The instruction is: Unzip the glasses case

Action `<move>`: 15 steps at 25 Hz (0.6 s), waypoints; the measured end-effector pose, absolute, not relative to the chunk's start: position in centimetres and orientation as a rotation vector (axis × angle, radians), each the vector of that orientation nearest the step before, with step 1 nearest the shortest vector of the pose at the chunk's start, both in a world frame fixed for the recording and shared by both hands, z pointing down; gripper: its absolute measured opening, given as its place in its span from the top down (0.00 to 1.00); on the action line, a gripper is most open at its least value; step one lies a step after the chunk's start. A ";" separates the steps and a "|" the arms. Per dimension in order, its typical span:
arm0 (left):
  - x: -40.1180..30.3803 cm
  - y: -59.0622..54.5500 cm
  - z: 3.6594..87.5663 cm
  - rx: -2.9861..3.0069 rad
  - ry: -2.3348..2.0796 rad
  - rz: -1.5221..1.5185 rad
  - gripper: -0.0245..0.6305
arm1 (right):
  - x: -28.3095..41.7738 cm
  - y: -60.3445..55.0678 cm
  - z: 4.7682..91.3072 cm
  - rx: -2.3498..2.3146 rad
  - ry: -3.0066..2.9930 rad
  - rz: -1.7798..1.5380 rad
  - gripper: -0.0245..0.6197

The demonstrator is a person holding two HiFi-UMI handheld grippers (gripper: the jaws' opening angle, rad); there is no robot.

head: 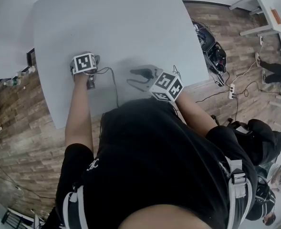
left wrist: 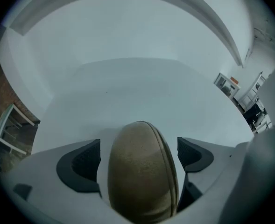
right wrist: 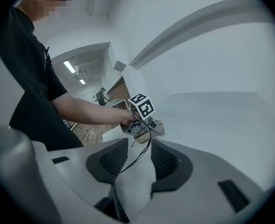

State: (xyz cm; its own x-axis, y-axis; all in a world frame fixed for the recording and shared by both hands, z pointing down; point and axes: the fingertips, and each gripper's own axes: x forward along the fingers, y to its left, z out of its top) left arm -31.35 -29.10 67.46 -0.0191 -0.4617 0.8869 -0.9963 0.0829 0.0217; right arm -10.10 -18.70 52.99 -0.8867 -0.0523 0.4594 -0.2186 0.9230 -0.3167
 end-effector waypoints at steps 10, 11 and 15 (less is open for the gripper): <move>-33.0 -27.5 60.5 1.609 -1.651 0.405 0.23 | -10.6 -20.3 50.3 0.276 -2.742 0.453 0.83; -33.2 -27.0 59.3 1.614 -1.679 0.357 0.26 | -10.7 -20.7 49.8 0.300 -2.760 0.452 0.85; -35.7 -24.2 54.3 1.584 -1.943 0.180 0.96 | -11.3 -22.6 47.4 0.441 -2.818 0.417 0.91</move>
State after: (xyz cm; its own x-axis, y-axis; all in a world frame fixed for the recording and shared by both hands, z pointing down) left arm -35.66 -24.21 54.26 -0.0905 -0.8396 0.5355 -0.9236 0.2719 0.2702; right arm -11.33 -22.58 47.45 -0.9205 -0.2572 0.2943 -0.3313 0.9128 -0.2386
